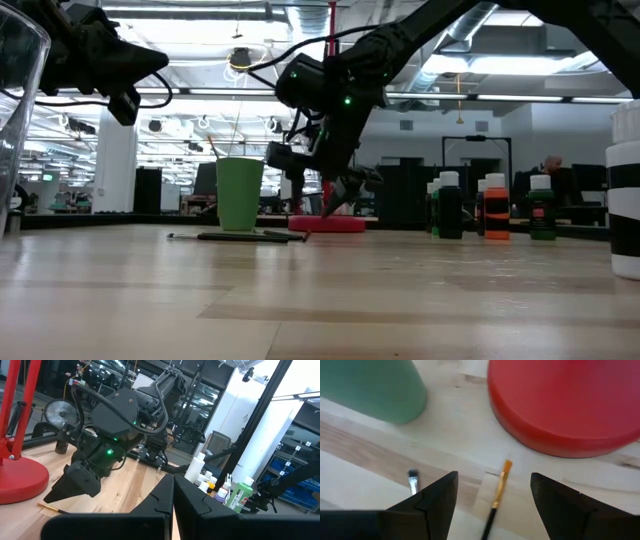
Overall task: Pick & Place Paint Supplies
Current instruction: Put the orange paint brush into the green cup
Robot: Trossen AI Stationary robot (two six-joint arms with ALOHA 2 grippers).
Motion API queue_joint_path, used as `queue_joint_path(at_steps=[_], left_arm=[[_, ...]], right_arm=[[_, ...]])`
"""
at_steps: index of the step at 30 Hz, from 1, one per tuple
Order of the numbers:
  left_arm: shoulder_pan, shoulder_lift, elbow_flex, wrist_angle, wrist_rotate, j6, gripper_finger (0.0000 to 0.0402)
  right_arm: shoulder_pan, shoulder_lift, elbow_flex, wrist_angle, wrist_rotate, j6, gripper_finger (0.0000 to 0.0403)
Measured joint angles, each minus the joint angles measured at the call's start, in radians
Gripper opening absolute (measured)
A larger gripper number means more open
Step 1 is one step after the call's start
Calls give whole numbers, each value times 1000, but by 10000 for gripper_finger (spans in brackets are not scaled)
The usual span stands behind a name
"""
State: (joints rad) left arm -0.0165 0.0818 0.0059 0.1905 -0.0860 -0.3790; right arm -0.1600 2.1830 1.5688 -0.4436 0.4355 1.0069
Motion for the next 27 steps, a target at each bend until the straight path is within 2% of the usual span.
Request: queue_joint_path(at_steps=[8,16,20,27], left_arm=[[0,0,0,1,0,0,1],[0,12,0,6,1,0,1],[0,12,0,7,1,0,1],[0,14,0,8,1,0,1]], right_arm=[[2,54,-3,53,7,-3,238],[3,87,3,81,26,4,205],[2,88,3,72,24,13,174],[-5,90,2,68,15,15,96]])
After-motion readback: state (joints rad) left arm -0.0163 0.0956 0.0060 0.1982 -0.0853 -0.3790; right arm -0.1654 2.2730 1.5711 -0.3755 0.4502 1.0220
